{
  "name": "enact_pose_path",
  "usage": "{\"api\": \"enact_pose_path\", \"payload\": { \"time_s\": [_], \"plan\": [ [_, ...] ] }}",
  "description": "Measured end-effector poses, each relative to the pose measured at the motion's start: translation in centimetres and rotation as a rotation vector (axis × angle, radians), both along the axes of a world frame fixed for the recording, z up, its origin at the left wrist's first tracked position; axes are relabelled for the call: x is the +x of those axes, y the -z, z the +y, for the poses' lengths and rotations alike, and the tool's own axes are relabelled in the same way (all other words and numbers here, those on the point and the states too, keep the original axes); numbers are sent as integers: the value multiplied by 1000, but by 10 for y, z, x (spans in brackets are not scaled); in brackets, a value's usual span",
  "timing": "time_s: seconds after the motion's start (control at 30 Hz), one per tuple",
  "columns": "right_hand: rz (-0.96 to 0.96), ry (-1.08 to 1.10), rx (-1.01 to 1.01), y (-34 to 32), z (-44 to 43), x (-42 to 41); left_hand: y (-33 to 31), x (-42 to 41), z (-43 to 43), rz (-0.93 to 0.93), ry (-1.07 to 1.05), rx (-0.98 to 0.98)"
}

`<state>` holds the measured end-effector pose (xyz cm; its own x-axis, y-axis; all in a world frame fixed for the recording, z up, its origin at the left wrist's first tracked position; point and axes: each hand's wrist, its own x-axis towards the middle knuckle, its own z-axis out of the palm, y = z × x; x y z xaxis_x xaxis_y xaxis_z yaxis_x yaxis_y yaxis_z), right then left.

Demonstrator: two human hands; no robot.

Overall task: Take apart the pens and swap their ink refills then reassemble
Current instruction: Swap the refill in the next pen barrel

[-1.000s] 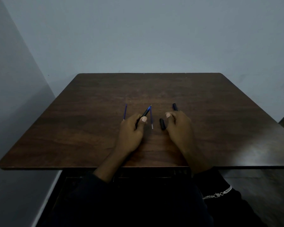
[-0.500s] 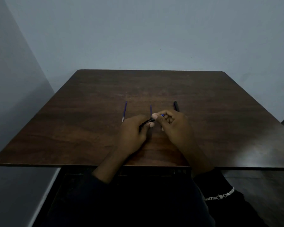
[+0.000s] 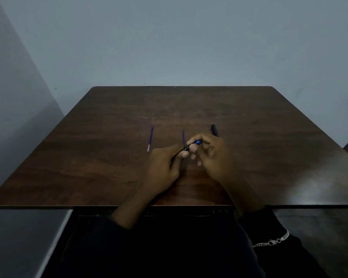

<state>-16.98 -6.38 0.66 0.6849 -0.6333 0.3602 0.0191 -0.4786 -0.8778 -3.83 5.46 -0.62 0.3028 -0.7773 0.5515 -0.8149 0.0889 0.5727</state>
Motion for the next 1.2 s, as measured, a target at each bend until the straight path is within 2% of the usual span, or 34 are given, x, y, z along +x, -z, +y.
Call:
{"api": "enact_pose_path", "payload": {
  "time_s": [0.13, 0.3, 0.6, 0.73, 0.9, 1.03, 1.1, 1.2],
  "plan": [
    [-96, -71, -3, -1, -2, -1, 1, 1, -2, 1, -55, -24],
    [-20, 158, 47, 0, -2, 4, 2, 1, -2, 29, -73, 10],
    [-68, -48, 37, -1, -1, 0, -1, 0, 0, 8, -65, 23],
    [-86, 53, 135, -1, -2, 4, -2, -3, 2, 19, -60, 16],
    [-23, 12, 70, 1, -2, 3, -1, -2, 0, -5, -56, 21],
    [-30, -74, -63, 1, -4, 0, -1, -1, 1, -9, -62, 5],
    [-67, -113, 27, 1, -3, -1, -1, -2, 1, -10, -66, 5],
    [-85, 8, 162, 2, -3, 4, -1, -3, 1, 9, -56, -5]
  ]
}}
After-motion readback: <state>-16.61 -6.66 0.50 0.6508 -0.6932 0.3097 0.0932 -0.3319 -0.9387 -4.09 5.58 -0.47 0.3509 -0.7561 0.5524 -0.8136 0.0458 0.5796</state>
